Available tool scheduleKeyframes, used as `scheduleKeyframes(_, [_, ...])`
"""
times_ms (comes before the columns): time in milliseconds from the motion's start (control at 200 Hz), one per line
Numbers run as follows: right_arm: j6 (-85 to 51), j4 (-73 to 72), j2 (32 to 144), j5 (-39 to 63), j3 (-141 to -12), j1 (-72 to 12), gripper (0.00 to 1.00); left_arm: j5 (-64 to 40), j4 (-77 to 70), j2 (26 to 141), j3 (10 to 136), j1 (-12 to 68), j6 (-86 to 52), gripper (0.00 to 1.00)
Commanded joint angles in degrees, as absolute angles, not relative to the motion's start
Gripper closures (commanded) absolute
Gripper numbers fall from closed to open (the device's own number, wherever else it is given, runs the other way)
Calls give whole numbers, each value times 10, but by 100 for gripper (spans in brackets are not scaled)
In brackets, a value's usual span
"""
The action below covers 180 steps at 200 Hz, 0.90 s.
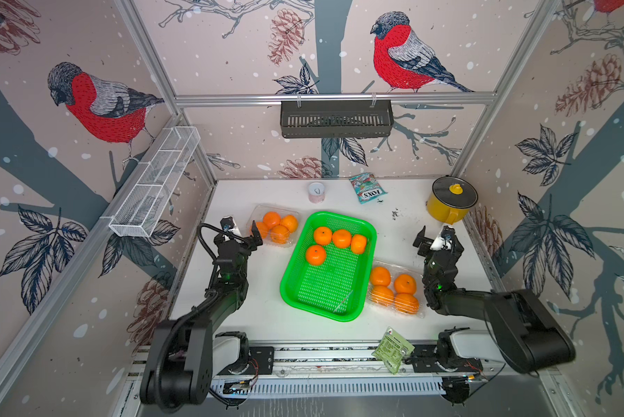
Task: Take oranges out of containers
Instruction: Move the packing box to the center of the board.
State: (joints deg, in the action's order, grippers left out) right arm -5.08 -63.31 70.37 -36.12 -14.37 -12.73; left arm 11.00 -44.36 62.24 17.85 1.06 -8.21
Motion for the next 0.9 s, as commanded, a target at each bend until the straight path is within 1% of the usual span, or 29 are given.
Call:
scheduleKeyframes(0, [-197, -346, 597, -378, -241, -92, 1, 143, -326, 536, 176, 18, -144, 3])
scheduleKeyframes(70, [-269, -203, 535, -238, -298, -26, 0, 135, -273, 477, 189, 28, -157, 3])
scheduleKeyframes(145, [-297, -104, 473, -149, -337, 4, 1, 122, -220, 442, 213, 55, -179, 3])
scheduleKeyframes(180, [-299, -66, 446, -110, -357, 6, 0, 104, -187, 435, 230, 68, -190, 3])
scheduleKeyframes(225, [-301, 19, 417, -56, -395, 5, 0, 77, -142, 433, 256, 84, -208, 3])
scheduleKeyframes(295, [-300, 133, 389, 53, -452, 2, 0, 45, -86, 430, 289, 114, -221, 5])
scheduleKeyframes(340, [-307, 205, 380, 116, -486, -3, 0, 46, -61, 425, 304, 143, -217, 5])
scheduleKeyframes(420, [-319, 283, 367, 191, -505, -31, 1, 62, -29, 413, 326, 207, -194, 5])
scheduleKeyframes(510, [-339, 345, 345, 201, -492, -87, 1, 78, 10, 404, 359, 285, -172, 5])
scheduleKeyframes(565, [-364, 364, 326, 176, -467, -141, 4, 83, 40, 403, 383, 335, -169, 5])
scheduleKeyframes(655, [-392, 374, 312, 126, -429, -202, 7, 68, 81, 404, 414, 422, -179, 7])
scheduleKeyframes(760, [-408, 368, 316, 73, -422, -239, 8, 46, 91, 400, 422, 534, -226, 14])
scheduleKeyframes(820, [-412, 357, 314, 48, -433, -240, 8, 40, 85, 401, 411, 588, -272, 20])
scheduleKeyframes(896, [-407, 352, 318, -9, -464, -238, 8, 39, 79, 413, 397, 651, -320, 27])
